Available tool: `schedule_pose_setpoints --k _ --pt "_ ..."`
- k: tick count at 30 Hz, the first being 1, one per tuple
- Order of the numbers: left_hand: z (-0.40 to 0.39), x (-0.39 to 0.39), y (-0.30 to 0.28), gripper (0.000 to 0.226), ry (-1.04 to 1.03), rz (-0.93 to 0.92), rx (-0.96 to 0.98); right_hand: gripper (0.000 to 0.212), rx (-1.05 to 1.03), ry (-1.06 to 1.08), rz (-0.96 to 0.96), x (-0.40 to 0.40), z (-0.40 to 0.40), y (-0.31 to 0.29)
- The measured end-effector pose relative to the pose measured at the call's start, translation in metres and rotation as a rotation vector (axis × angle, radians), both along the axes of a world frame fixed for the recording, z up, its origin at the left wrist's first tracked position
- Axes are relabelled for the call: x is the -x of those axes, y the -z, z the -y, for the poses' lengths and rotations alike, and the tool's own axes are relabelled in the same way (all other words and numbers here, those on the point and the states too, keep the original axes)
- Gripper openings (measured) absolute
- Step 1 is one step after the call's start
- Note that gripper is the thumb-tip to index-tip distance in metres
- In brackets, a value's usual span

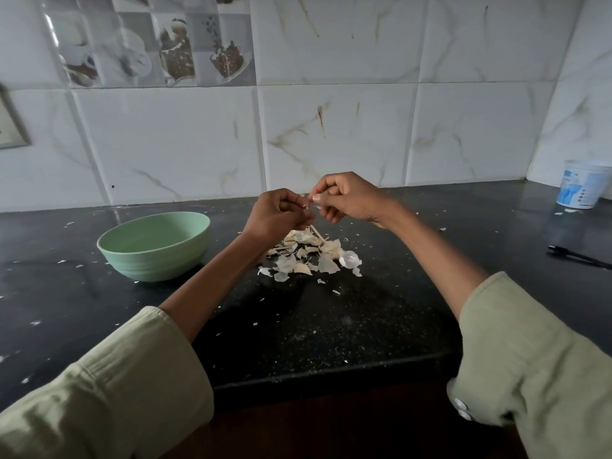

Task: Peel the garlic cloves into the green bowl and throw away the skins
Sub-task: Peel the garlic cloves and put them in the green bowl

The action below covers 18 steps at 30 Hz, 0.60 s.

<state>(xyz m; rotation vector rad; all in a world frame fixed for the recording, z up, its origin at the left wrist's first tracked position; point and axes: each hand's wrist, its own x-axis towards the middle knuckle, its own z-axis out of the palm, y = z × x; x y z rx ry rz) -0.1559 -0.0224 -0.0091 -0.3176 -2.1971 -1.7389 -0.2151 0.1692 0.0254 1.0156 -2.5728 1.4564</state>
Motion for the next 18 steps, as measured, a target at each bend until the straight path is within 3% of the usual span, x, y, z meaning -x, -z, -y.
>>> schedule_pose_setpoints --k 3,7,11,18 --pt "0.001 0.001 0.0 0.013 -0.019 -0.04 0.203 0.023 -0.232 0.05 -0.118 0.003 -0.014 -0.005" --pt "-0.002 -0.004 -0.003 0.021 0.057 -0.104 0.421 0.025 -0.476 -0.051 -0.03 -0.002 -0.026 -0.014" --pt "-0.001 -0.003 -0.001 0.019 -0.03 -0.188 0.548 0.021 -0.568 -0.11 0.025 -0.002 -0.018 -0.007" --pt "0.001 -0.008 -0.006 0.04 0.109 -0.165 0.593 0.016 -0.568 -0.096 0.048 -0.004 -0.011 -0.002"
